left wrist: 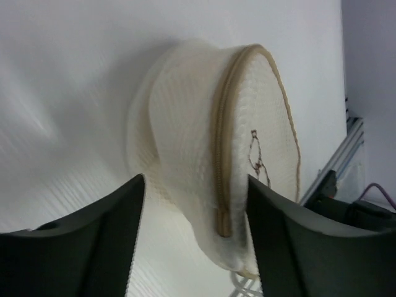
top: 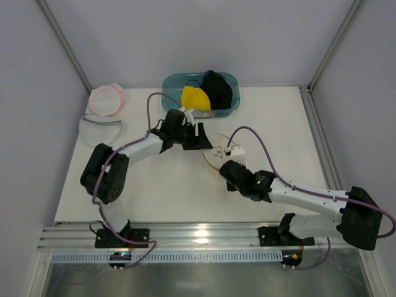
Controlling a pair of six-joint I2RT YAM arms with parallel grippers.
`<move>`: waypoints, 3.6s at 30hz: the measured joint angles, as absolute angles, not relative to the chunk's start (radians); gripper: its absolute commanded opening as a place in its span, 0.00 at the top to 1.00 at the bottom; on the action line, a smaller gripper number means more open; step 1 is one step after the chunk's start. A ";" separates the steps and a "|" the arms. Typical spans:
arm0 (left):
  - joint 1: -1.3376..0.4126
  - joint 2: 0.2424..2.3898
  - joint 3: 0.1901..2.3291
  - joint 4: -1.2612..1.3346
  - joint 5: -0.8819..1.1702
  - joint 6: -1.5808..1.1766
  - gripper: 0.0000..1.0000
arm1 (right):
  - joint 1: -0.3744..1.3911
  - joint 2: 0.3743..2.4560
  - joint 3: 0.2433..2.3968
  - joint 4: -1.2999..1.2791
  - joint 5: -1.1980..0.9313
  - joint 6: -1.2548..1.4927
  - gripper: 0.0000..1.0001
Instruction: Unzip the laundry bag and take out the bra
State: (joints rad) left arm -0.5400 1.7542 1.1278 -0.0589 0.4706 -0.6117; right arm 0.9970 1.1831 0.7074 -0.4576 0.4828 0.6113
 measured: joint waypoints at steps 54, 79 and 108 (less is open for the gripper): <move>-0.698 1.572 0.808 0.156 0.223 -1.022 1.00 | 0.981 1.150 0.713 -0.461 0.281 0.532 0.96; -0.505 1.734 1.061 0.075 0.441 -0.839 0.01 | 0.698 1.222 0.709 -0.397 0.263 0.445 0.96; -0.719 1.557 0.789 0.197 0.279 -1.198 1.00 | 0.759 1.104 0.628 -0.164 -0.341 0.327 0.96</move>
